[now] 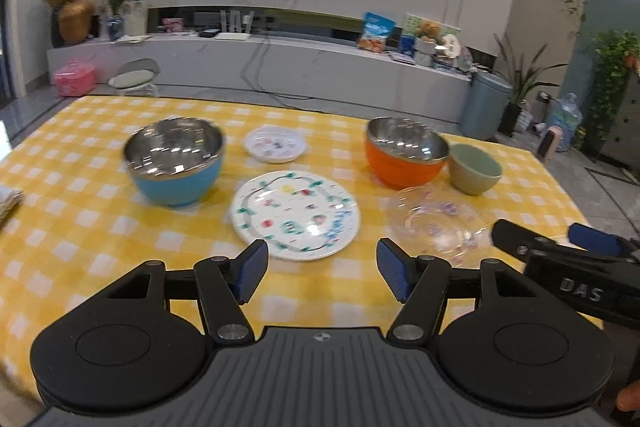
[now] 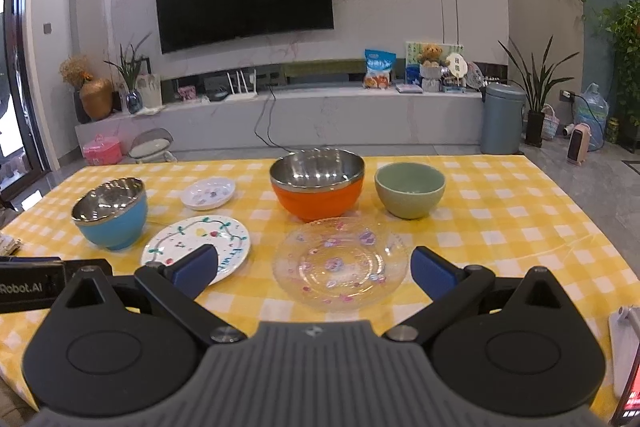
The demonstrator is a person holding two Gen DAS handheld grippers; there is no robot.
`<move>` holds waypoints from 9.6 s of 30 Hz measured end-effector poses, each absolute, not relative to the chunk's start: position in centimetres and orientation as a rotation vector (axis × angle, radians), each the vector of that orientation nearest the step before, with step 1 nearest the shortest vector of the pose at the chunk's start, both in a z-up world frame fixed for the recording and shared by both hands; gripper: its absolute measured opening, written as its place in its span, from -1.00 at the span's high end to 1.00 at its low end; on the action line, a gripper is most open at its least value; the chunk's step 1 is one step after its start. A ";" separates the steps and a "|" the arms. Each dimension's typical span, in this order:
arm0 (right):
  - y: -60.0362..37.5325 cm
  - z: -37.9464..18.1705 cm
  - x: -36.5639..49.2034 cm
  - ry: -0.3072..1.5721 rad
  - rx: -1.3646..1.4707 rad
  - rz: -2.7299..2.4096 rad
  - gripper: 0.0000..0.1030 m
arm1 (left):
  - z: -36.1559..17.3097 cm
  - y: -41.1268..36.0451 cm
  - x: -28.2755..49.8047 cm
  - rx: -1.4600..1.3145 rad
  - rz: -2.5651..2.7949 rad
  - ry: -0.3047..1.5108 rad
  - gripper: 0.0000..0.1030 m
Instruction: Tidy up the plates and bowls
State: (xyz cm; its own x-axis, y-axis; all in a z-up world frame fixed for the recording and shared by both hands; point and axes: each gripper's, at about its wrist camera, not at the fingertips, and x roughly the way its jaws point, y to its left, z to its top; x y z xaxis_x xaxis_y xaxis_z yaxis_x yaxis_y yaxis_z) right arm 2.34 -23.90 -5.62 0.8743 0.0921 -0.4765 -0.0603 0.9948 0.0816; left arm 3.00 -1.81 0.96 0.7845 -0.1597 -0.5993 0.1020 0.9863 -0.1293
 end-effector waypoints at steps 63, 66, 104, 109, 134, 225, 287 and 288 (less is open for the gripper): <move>-33.8 -14.5 17.5 0.799 0.494 0.017 0.79 | -8.1 -9.3 17.2 -0.267 -0.240 0.837 0.67; -33.8 -14.3 17.5 0.807 0.501 0.008 0.79 | -7.9 -9.4 17.0 -0.245 -0.247 0.829 0.69; -23.9 -10.8 7.7 0.919 0.580 0.365 0.88 | -1.7 3.5 4.5 -0.283 0.001 0.816 0.70; -21.9 -11.7 6.8 0.917 0.580 0.407 0.88 | -2.6 5.7 3.8 -0.310 0.040 0.846 0.70; -18.4 -14.3 7.1 0.982 0.441 0.458 0.88 | -6.6 8.3 4.0 -0.348 0.108 0.940 0.70; -20.7 -16.7 18.4 0.790 0.627 0.315 0.89 | -8.7 7.5 16.9 -0.348 -0.111 0.779 0.79; -23.0 -13.7 10.7 0.854 0.834 0.397 0.91 | -2.9 7.8 7.7 -0.332 -0.096 0.798 0.77; -22.9 -13.8 10.2 0.858 0.837 0.402 0.91 | -2.8 7.9 7.2 -0.334 -0.092 0.803 0.77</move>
State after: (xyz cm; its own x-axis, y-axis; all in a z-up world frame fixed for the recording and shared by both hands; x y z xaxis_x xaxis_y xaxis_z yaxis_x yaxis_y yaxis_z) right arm 10.25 -22.88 -13.76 0.6074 0.6172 -0.5002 0.0105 0.6234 0.7818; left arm 7.18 7.90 -2.75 0.6937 -0.2062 -0.6901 -0.0453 0.9437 -0.3276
